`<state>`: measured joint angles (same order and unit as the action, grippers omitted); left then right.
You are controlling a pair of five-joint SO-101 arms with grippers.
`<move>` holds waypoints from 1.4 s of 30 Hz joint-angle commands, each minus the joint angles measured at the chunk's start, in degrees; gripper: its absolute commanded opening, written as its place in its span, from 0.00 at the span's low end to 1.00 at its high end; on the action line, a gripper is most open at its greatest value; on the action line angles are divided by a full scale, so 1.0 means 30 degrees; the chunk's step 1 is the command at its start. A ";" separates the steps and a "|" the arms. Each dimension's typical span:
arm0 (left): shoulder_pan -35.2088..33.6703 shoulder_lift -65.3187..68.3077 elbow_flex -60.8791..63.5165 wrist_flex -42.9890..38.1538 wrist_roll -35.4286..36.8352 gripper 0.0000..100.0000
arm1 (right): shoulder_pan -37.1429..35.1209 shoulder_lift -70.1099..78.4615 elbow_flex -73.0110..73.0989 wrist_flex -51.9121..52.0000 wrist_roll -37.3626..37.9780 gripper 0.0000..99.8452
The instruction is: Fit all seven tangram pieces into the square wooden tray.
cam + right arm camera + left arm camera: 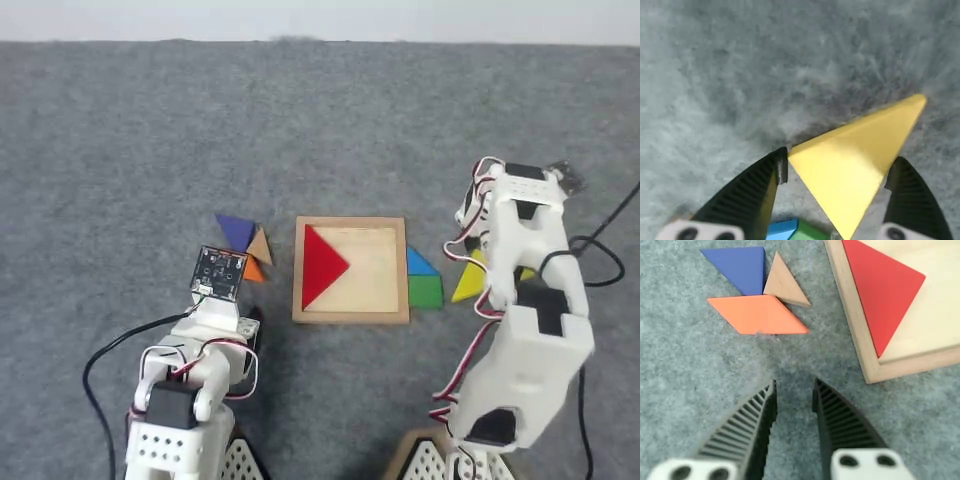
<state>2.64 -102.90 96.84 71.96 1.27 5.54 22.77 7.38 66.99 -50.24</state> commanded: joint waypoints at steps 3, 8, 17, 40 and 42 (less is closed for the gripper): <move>0.0088 -0.0264 -0.0103 0.0029 -0.0088 0.11 | 0.0073 0.0806 -0.1993 0.0513 0.0410 0.32; 0.0088 -0.0264 -0.0103 0.0029 -0.0088 0.11 | 0.0161 0.1216 -0.2725 0.1421 0.0410 0.30; 0.0088 -0.0264 -0.0103 0.0029 -0.0088 0.11 | -0.0366 -0.0220 -0.3106 0.1919 0.2374 0.19; 0.0088 -0.0264 -0.0103 0.0029 -0.0088 0.11 | -0.9568 -0.5553 -0.3194 0.2799 1.0520 0.19; 0.0059 -0.0264 -0.0103 0.0029 -0.0088 0.11 | -1.0007 -0.5553 -0.3194 0.2769 1.1341 0.19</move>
<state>2.64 -102.90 96.84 71.96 1.27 -22.33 10.20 1.23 76.57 -20.18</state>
